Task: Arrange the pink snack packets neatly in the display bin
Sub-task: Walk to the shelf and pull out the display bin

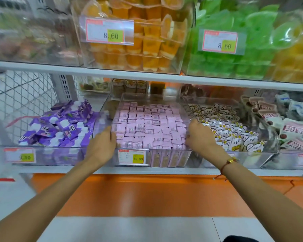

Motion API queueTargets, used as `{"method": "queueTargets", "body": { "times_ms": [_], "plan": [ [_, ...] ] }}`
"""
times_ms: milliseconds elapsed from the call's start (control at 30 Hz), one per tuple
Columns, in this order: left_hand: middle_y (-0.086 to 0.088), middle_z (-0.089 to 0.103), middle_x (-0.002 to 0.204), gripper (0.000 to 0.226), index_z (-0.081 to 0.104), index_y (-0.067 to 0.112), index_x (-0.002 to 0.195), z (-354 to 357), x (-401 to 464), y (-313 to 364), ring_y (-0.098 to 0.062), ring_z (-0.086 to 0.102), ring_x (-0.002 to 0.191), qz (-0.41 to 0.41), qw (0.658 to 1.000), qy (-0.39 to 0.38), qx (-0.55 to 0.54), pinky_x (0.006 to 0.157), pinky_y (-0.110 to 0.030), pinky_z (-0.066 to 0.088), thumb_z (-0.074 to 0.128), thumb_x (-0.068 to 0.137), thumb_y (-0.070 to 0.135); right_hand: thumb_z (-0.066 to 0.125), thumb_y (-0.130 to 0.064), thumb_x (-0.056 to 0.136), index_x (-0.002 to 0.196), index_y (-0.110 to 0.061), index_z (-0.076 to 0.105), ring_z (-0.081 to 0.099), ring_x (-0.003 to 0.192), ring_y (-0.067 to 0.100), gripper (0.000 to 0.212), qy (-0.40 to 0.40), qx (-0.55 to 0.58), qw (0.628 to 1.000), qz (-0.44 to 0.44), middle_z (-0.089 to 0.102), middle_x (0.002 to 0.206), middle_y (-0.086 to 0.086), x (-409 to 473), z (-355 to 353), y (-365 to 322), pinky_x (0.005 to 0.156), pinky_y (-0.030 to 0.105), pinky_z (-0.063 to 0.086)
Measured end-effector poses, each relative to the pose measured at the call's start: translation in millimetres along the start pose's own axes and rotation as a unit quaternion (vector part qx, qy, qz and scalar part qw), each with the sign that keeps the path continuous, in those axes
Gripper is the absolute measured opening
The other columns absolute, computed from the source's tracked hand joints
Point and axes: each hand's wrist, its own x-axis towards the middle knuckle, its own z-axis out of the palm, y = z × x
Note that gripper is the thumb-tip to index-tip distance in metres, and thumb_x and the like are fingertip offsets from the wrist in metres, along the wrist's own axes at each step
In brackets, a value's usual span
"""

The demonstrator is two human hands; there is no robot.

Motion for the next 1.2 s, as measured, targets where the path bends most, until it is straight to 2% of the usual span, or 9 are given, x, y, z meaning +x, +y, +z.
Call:
{"method": "queueTargets", "body": {
  "times_ms": [133,500,633,700,800,900,967,1033,1200],
  "plan": [
    [-0.015,0.062,0.075,0.032,0.046,0.008,0.079,-8,2,-3,-0.036,0.063,0.072,0.015,1.0,-0.007,-0.006,0.068,-0.045,0.05,0.033,0.102,0.025,0.058,-0.008,0.086,0.111,0.003,0.045,0.06,0.085,0.038,0.031,0.013,0.041,0.999,-0.014,0.063,0.096,0.023,-1,-5,7,0.059,0.031,0.034],
    [-0.01,0.064,0.068,0.03,0.06,0.008,0.084,-48,25,-7,-0.031,0.061,0.07,0.083,0.995,0.051,0.028,0.064,-0.044,0.048,0.041,0.1,0.024,0.05,-0.01,0.087,0.099,0.0,0.05,0.061,0.067,0.036,0.015,0.09,0.113,0.988,-0.058,0.064,0.075,0.019,-8,-23,-1,0.054,0.036,0.043],
    [0.011,0.055,0.05,0.024,0.052,0.021,0.072,-47,-17,-14,-0.022,0.062,0.061,0.137,0.99,0.031,0.027,0.052,-0.032,0.041,0.051,0.095,0.019,0.052,-0.02,0.091,0.105,-0.008,0.051,0.062,0.064,0.032,0.018,0.086,0.111,0.989,-0.052,0.067,0.07,0.01,-42,-15,17,0.057,0.041,0.05],
    [0.021,0.064,0.067,0.016,0.057,0.031,0.082,-41,-39,-15,-0.015,0.067,0.07,0.137,0.99,0.024,-0.024,0.061,-0.033,0.048,0.054,0.094,0.021,0.054,-0.024,0.092,0.107,-0.008,0.055,0.063,0.067,0.032,0.022,0.074,0.102,0.991,-0.047,0.068,0.069,0.008,-52,-11,24,0.059,0.041,0.05],
    [0.015,0.07,0.106,0.023,0.06,0.032,0.117,-35,-44,-17,-0.011,0.069,0.089,0.106,0.992,0.023,-0.065,0.072,-0.033,0.049,0.05,0.096,0.029,0.058,-0.026,0.09,0.114,-0.008,0.057,0.061,0.08,0.032,0.03,0.09,0.108,0.989,-0.034,0.068,0.081,0.007,-55,-17,24,0.064,0.039,0.051],
    [0.02,0.05,0.13,0.047,0.035,0.039,0.141,-35,-44,-23,-0.01,0.058,0.111,0.072,0.985,-0.031,-0.154,0.091,-0.037,0.048,0.043,0.095,0.044,0.061,-0.024,0.089,0.126,-0.006,0.051,0.049,0.101,0.029,0.041,0.207,0.07,0.963,-0.158,0.06,0.108,0.012,-67,-20,2,0.078,0.038,0.044],
    [0.027,0.044,0.128,0.056,0.023,0.051,0.143,-33,-44,-27,-0.011,0.056,0.114,0.057,0.971,-0.073,-0.219,0.096,-0.037,0.049,0.04,0.089,0.052,0.049,-0.043,0.094,0.136,-0.015,0.044,0.044,0.12,0.025,0.051,0.133,0.043,0.959,-0.247,0.054,0.129,0.009,-80,-9,-15,0.098,0.033,0.034],
    [0.041,0.046,0.114,0.048,0.023,0.062,0.131,-31,-46,-26,-0.004,0.054,0.111,0.07,0.965,-0.077,-0.239,0.085,-0.019,0.049,0.038,0.087,0.052,0.03,-0.058,0.095,0.147,-0.031,0.027,0.03,0.137,0.021,0.058,0.017,0.002,0.964,-0.266,0.037,0.148,0.0,-86,6,-21,0.111,0.031,0.02],
    [0.051,0.044,0.107,0.046,0.025,0.06,0.134,-19,-46,-22,0.008,0.056,0.102,0.096,0.963,-0.057,-0.246,0.089,-0.02,0.045,0.035,0.09,0.052,0.015,-0.058,0.095,0.147,-0.043,0.013,0.022,0.139,0.01,0.054,-0.026,0.012,0.958,-0.286,0.027,0.152,-0.012,-79,12,2,0.108,0.019,0.01]
  ]
}}
